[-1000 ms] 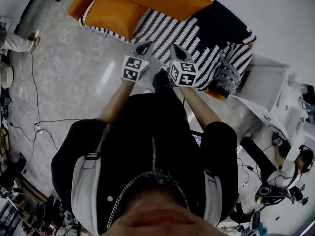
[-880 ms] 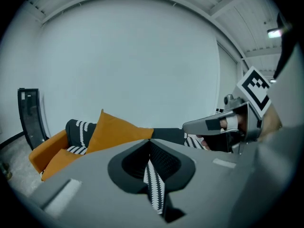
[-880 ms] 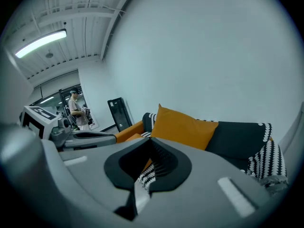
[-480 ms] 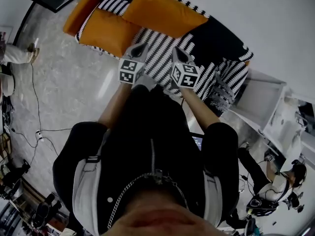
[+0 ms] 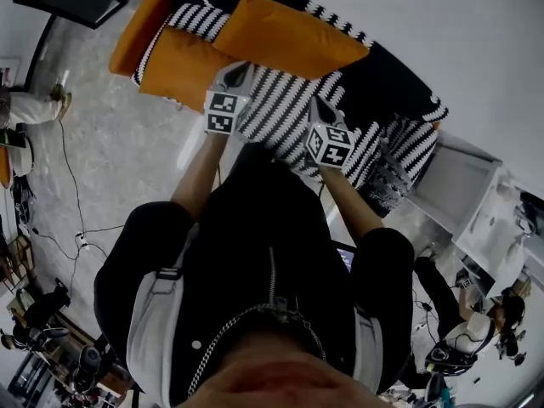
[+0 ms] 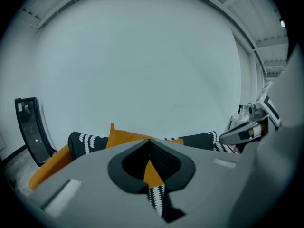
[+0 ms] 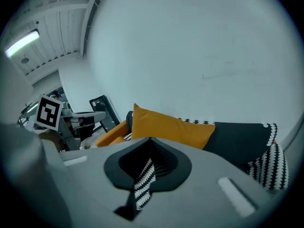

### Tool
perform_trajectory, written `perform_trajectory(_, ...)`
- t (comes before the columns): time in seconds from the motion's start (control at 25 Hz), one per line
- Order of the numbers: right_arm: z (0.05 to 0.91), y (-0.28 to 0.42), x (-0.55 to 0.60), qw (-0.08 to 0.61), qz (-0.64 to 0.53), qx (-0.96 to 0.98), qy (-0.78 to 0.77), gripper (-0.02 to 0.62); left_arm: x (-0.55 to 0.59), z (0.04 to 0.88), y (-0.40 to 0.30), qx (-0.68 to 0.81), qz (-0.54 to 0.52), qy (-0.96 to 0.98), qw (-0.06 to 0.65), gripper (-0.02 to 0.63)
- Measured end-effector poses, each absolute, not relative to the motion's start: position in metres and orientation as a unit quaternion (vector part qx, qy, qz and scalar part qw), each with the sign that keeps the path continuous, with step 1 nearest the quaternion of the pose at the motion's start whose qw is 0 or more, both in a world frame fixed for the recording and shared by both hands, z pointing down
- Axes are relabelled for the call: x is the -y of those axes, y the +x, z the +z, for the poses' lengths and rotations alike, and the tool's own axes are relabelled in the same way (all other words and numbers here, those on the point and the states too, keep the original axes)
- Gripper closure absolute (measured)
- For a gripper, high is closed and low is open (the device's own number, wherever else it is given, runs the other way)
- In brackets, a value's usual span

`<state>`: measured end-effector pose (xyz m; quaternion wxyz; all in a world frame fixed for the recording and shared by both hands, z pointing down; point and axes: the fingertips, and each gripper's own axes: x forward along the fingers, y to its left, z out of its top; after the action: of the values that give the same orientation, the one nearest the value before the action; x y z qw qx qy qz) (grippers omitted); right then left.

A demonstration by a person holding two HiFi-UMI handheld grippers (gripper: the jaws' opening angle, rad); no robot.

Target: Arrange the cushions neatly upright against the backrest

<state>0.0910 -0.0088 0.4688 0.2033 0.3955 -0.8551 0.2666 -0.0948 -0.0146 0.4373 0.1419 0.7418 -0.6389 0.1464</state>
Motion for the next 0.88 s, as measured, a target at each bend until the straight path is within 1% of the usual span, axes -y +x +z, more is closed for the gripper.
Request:
perform_trajectory(0.12, 0.472, 0.087, 0.035, 0.211, 0.27, 0.843, 0.415, 0.592, 0.055, 0.445, -0.127, 0.648, 0.171, 0.732, 0.124, 0.585)
perform_trajectory(0.16, 0.474, 0.084, 0.043, 0.214, 0.271, 0.839, 0.421, 0.592, 0.069, 0.448, -0.141, 0.652, 0.173, 0.729, 0.12, 0.554)
perform_trajectory(0.2, 0.476, 0.079, 0.049, 0.217, 0.273, 0.835, 0.426, 0.592, 0.082, 0.451, -0.155, 0.655, 0.172, 0.726, 0.119, 0.51)
perform_trajectory(0.24, 0.478, 0.075, 0.055, 0.219, 0.276, 0.831, 0.431, 0.592, 0.095, 0.454, -0.168, 0.658, 0.169, 0.724, 0.118, 0.452)
perform_trajectory(0.44, 0.491, 0.075, 0.082, 0.222, 0.288, 0.808, 0.463, 0.592, 0.165, 0.469, -0.21, 0.676, 0.163, 0.711, 0.104, 0.349)
perform_trajectory(0.56, 0.499, 0.08, 0.092, 0.224, 0.302, 0.793, 0.479, 0.592, 0.2, 0.475, -0.227, 0.687, 0.159, 0.701, 0.106, 0.324)
perform_trajectory(0.88, 0.516, 0.093, 0.124, 0.221, 0.328, 0.77, 0.5, 0.592, 0.269, 0.512, -0.244, 0.691, 0.175, 0.686, 0.145, 0.322)
